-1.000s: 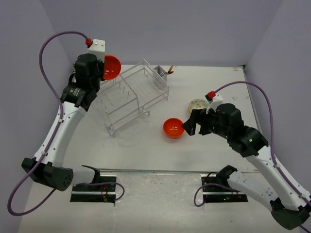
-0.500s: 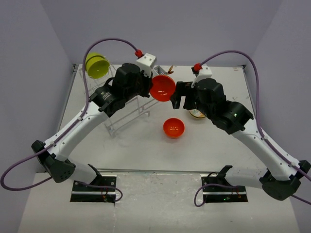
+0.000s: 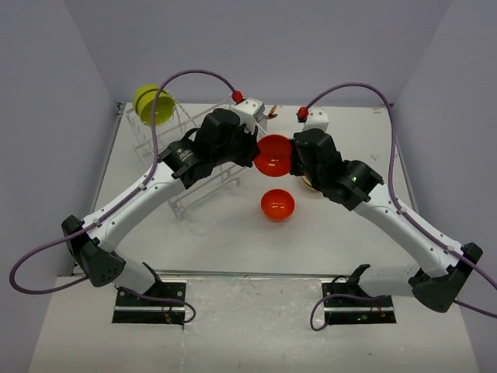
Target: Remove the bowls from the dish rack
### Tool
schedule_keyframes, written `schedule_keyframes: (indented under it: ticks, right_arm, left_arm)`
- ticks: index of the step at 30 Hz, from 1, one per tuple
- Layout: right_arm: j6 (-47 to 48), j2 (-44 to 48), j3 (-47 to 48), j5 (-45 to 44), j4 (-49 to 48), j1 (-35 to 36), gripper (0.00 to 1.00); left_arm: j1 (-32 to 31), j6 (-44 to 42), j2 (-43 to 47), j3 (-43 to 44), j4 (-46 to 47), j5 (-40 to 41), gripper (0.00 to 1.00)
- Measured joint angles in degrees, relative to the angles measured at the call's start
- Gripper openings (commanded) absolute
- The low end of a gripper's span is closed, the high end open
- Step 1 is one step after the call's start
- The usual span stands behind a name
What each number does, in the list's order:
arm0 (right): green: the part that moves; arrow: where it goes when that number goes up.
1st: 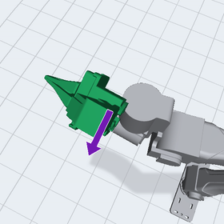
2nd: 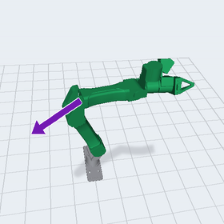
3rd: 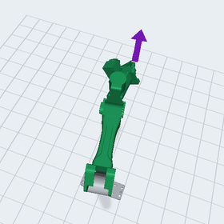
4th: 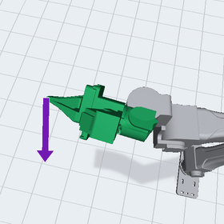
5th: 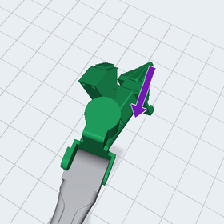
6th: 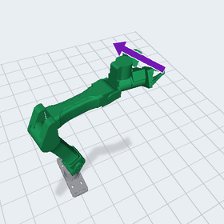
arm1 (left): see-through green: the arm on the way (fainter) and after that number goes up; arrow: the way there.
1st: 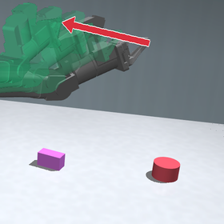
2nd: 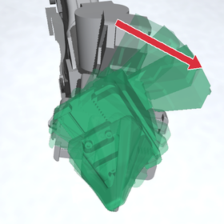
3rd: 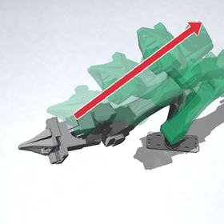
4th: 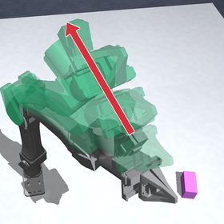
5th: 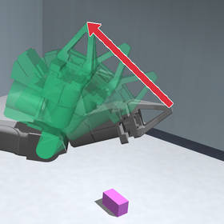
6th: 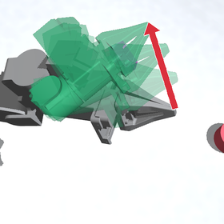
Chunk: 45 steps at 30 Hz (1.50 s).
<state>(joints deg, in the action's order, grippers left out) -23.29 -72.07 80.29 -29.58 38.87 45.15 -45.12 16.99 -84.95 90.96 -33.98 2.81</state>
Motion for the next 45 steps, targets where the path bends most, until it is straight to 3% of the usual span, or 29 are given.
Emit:
schedule_keyframes:
  ticks: [1,2,3,8,12,17,23,26,27,30,35,37,38,45]
  right_arm:
    - [0.0,0.0,-0.3,-0.1,-0.3,0.0,0.00]
    - [0.0,0.0,-0.5,-0.1,-0.5,0.0,0.00]
    - [-0.1,0.1,-0.9,-0.3,-0.8,-0.1,0.00]
    - [-0.9,0.7,-6.6,4.8,-0.9,-5.4,0.00]
    - [-1.2,0.0,-13.7,11.7,-0.6,-12.3,0.00]
    - [-0.7,-7.8,-17.4,20.3,-0.2,-13.1,0.00]
    - [-0.2,-14.4,-17.7,24.8,-0.2,-13.3,0.06]
    - [-0.3,-15.4,-17.6,26.1,-0.7,-13.6,0.32]
    - [-0.2,-15.8,-17.5,26.5,-0.8,-13.7,0.55]
    - [-0.3,-16.5,-17.5,27.5,-0.9,-13.8,0.76]
    - [-0.7,-15.0,-17.2,26.3,0.8,-13.8,0.89]
    - [-0.9,-11.8,-16.8,25.2,2.5,-13.8,0.99]
    - [-1.0,-9.5,-16.3,24.3,3.6,-13.8,0.99]
    - [-0.8,18.9,-13.2,21.5,5.2,-13.8,0.99]
  left_arm:
    - [0.0,0.0,0.0,-0.1,0.0,0.0,0.05]
    - [0.0,0.0,-0.1,-0.1,0.0,0.0,0.27]
    - [0.0,0.1,-0.2,-0.1,-0.2,0.4,0.99]
    - [-0.1,0.9,0.7,1.3,-2.0,7.0,1.00]
    - [0.0,0.8,6.1,1.7,-4.4,19.5,1.00]
    - [0.5,-0.2,14.9,4.7,-6.5,34.6,1.00]
    - [3.0,-0.6,19.3,6.0,-8.1,39.3,1.00]
    - [3.1,-0.7,19.5,4.8,-8.7,39.1,1.00]
    - [3.3,-1.0,19.3,4.0,-8.9,38.8,1.00]
    - [4.8,-1.7,18.5,1.8,-9.9,37.8,1.00]
    - [10.3,-3.2,16.9,0.3,-10.4,37.5,1.00]
    - [11.3,-5.0,15.9,0.2,-9.9,39.6,1.00]
    - [11.4,-6.1,15.1,0.2,-9.6,41.0,1.00]
    - [13.4,-14.1,3.1,1.3,-6.3,49.6,1.00]
